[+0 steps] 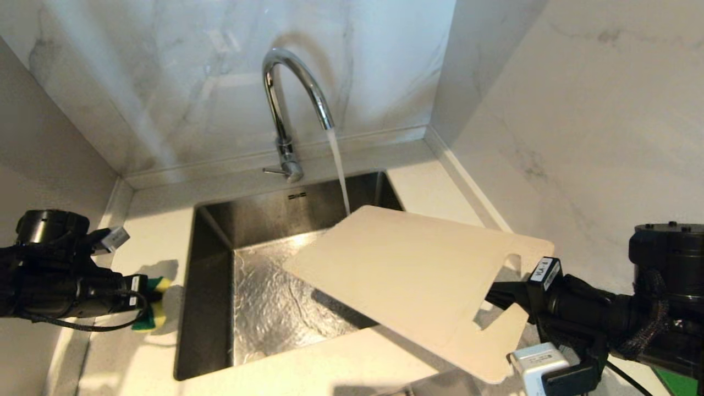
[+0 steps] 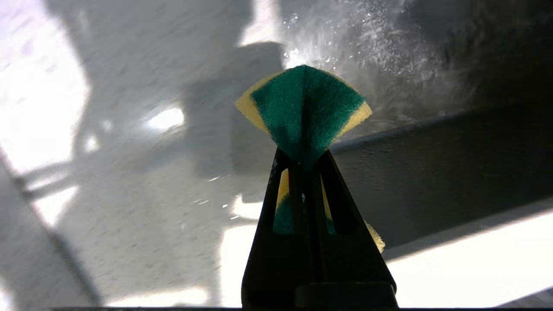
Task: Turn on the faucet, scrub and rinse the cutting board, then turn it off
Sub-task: Scrub the cutting board underwater
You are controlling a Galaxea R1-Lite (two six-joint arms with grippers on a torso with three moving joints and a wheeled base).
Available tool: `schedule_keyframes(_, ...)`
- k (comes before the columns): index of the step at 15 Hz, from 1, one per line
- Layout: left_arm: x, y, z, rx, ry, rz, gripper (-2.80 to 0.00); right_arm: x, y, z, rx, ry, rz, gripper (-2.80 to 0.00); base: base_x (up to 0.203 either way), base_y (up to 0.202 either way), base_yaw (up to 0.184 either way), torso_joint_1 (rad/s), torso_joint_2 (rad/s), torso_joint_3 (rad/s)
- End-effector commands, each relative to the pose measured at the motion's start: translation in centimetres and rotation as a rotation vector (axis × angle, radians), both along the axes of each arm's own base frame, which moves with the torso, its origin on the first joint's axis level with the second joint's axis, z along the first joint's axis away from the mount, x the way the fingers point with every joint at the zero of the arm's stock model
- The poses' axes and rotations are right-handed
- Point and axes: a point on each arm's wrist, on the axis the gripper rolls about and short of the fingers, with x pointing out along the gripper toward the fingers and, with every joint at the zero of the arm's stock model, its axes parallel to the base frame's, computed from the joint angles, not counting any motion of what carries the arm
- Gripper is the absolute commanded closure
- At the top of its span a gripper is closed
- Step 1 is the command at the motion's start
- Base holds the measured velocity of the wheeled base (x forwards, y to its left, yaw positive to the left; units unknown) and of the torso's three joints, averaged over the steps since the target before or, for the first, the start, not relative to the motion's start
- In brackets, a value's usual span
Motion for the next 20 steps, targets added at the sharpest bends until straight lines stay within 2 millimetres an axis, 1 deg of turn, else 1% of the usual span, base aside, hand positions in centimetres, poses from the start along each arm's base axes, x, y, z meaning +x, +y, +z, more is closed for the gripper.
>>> schedule_keyframes(1,0.8,-0.7,1.4,-0.01,-0.021,-0.017,0.0,-0.1,1.6,0.6,-0.049,-0.072,0.129,0.0,0.0,0.0,0.0,0.0,0.0,0.0)
schedule_keyframes(3,1.4,-1.6,3.0,-0.023,-0.032,-0.034,0.0,0.1,2.9,1.5,-0.116,-0.14,0.254,0.0,0.0,0.0,0.0,0.0,0.0,0.0)
schedule_keyframes(6,2.1,-3.2,5.7,-0.054,-0.044,-0.059,0.0,0.2,4.3,2.4,-0.237,-0.211,0.403,0.0,0.0,0.0,0.0,0.0,0.0,0.0)
schedule_keyframes(8,2.4,-4.7,7.8,-0.083,-0.056,-0.08,0.0,0.5,5.4,2.2,-0.29,-0.235,0.507,0.0,0.0,0.0,0.0,0.0,0.0,0.0)
schedule_keyframes(10,2.6,-6.2,10.1,-0.111,-0.078,-0.108,0.0,0.4,5.4,1.9,-0.328,-0.243,0.543,0.0,0.0,0.0,0.0,0.0,0.0,0.0)
schedule_keyframes(12,2.5,-8.1,12.6,-0.139,-0.099,-0.148,0.0,0.3,6.0,1.6,-0.368,-0.259,0.602,0.0,0.0,0.0,0.0,0.0,0.0,0.0)
schedule_keyframes(13,2.4,-9.7,13.8,-0.157,-0.101,-0.182,0.0,0.4,6.1,1.5,-0.384,-0.269,0.622,0.0,0.0,0.0,0.0,0.0,0.0,0.0)
schedule_keyframes(14,2.2,-11.3,14.4,-0.171,-0.091,-0.217,0.0,0.5,6.2,1.7,-0.381,-0.281,0.631,0.0,0.0,0.0,0.0,0.0,0.0,0.0)
schedule_keyframes(16,1.8,-14.9,14.7,-0.19,-0.053,-0.286,0.0,0.5,6.2,1.9,-0.378,-0.3,0.639,0.0,0.0,0.0,0.0,0.0,0.0,0.0)
schedule_keyframes(19,1.8,-19.7,13.6,-0.148,-0.033,-0.323,0.0,0.3,6.1,2.3,-0.376,-0.32,0.637,0.0,0.0,0.0,0.0,0.0,0.0,0.0)
schedule_keyframes(20,1.8,-20.7,13.2,-0.145,-0.024,-0.332,0.0,0.2,6.1,2.6,-0.373,-0.33,0.638,0.0,0.0,0.0,0.0,0.0,0.0,0.0)
